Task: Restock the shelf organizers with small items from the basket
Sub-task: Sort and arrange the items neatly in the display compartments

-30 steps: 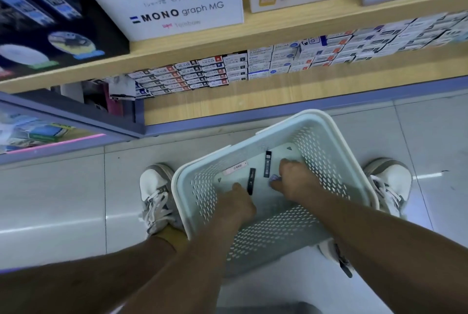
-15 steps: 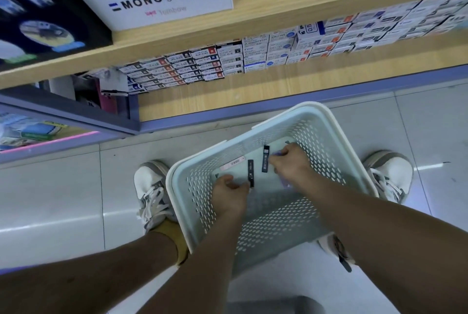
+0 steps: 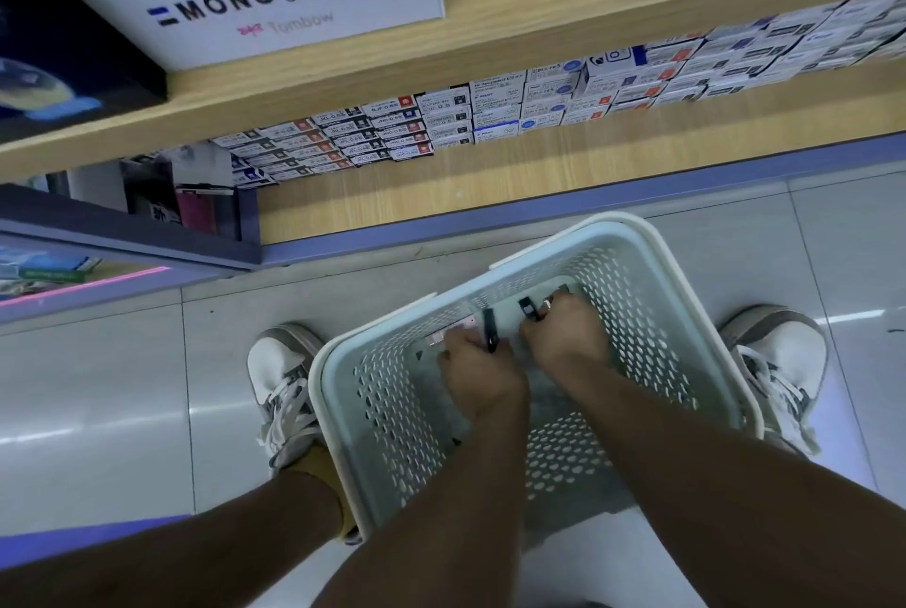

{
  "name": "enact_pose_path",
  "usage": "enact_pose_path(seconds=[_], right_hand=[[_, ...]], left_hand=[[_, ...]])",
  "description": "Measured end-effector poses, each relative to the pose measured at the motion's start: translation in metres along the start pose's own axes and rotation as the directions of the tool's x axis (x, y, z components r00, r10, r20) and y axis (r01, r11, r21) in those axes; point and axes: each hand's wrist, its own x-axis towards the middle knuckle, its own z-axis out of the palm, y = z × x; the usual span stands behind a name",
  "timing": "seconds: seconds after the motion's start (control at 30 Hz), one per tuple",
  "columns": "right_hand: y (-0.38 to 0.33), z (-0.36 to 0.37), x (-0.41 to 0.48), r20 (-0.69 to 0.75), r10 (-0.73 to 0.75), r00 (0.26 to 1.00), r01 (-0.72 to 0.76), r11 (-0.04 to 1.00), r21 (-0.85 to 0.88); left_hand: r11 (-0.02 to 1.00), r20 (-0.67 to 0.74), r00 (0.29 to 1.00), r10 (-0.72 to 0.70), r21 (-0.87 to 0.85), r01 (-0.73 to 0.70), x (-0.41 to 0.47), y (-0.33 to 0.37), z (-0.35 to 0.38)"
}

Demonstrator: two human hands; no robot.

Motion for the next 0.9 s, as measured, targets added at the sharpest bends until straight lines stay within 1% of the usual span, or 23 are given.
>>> enact_pose_path(seconds=[0.07,0.1,0.13,0.17,0.2,0.27,0.33,0.37,0.47,0.53,0.57,0.6,0.63,0.67,0.7,0.73,0.77,0.8,0.9], right_hand=[[-0.001,-0.004,-0.004,0.005,0.026,1.000,-0.026,0.998,0.064],[-0.001,-0.005,-0.005,0.013,0.049,0.999,-0.050,0.991,0.125],[-0.002,-0.006,-0.005,0.039,0.080,0.996,-0.086,0.979,0.182],[-0.002,-0.006,-0.005,0.069,0.110,0.991,-0.124,0.964,0.235],[-0.003,-0.005,-0.004,0.115,0.136,0.984,-0.164,0.940,0.298],[-0.009,-0.002,-0.005,0.259,0.160,0.953,-0.265,0.854,0.447],[-0.015,-0.002,-0.012,0.384,0.128,0.914,-0.331,0.784,0.525],[-0.016,-0.001,-0.014,0.423,0.096,0.901,-0.332,0.781,0.529],[-0.016,0.005,-0.016,0.483,0.013,0.875,-0.303,0.795,0.526],[-0.014,0.006,-0.014,0.468,-0.016,0.883,-0.284,0.776,0.563],[-0.014,0.007,-0.013,0.444,0.005,0.896,-0.294,0.756,0.585],[-0.014,0.007,-0.011,0.411,0.044,0.910,-0.309,0.734,0.605],[-0.012,0.007,-0.009,0.378,0.091,0.921,-0.320,0.730,0.604],[-0.008,0.007,-0.007,0.350,0.130,0.928,-0.322,0.753,0.573],[-0.005,0.007,-0.006,0.328,0.151,0.933,-0.314,0.785,0.533],[-0.001,0.007,-0.005,0.310,0.156,0.938,-0.301,0.813,0.499],[0.003,0.009,-0.003,0.295,0.156,0.943,-0.284,0.838,0.466],[0.006,0.010,-0.003,0.273,0.152,0.950,-0.260,0.870,0.419],[0.006,0.009,-0.009,0.200,0.083,0.976,-0.117,0.979,0.167]], left_hand=[[0.978,0.066,0.982,0.176,0.105,-0.183,0.001,-0.001,-0.002],[0.960,0.093,0.968,0.231,0.137,-0.243,0.003,-0.002,-0.004],[0.951,0.116,0.959,0.257,0.148,-0.273,0.005,-0.003,-0.006],[0.952,0.134,0.956,0.260,0.131,-0.277,0.006,-0.002,-0.010],[0.964,0.145,0.961,0.237,0.090,-0.252,0.006,-0.001,-0.014],[0.987,0.167,0.973,0.159,-0.057,-0.152,0.001,0.002,-0.022],[0.971,0.215,0.969,0.125,-0.228,-0.075,-0.003,0.003,-0.028],[0.958,0.239,0.963,0.129,-0.281,-0.058,-0.005,0.004,-0.030],[0.932,0.276,0.948,0.160,-0.358,-0.053,-0.005,0.009,-0.036],[0.921,0.345,0.914,0.212,-0.383,-0.069,-0.004,0.011,-0.040],[0.919,0.369,0.902,0.223,-0.388,-0.068,-0.004,0.012,-0.043],[0.934,0.342,0.913,0.222,-0.343,-0.099,-0.002,0.011,-0.045],[0.962,0.269,0.938,0.220,-0.219,-0.163,0.003,0.006,-0.048],[0.972,0.184,0.954,0.236,-0.048,-0.231,0.008,-0.001,-0.051],[0.952,0.130,0.953,0.274,0.104,-0.288,0.011,-0.007,-0.054],[0.917,0.119,0.939,0.321,0.210,-0.340,0.013,-0.013,-0.057],[0.884,0.135,0.923,0.360,0.267,-0.384,0.013,-0.018,-0.057],[0.860,0.163,0.907,0.387,0.290,-0.419,0.012,-0.022,-0.057],[0.852,0.230,0.897,0.376,0.294,-0.433,0.009,-0.023,-0.054]])
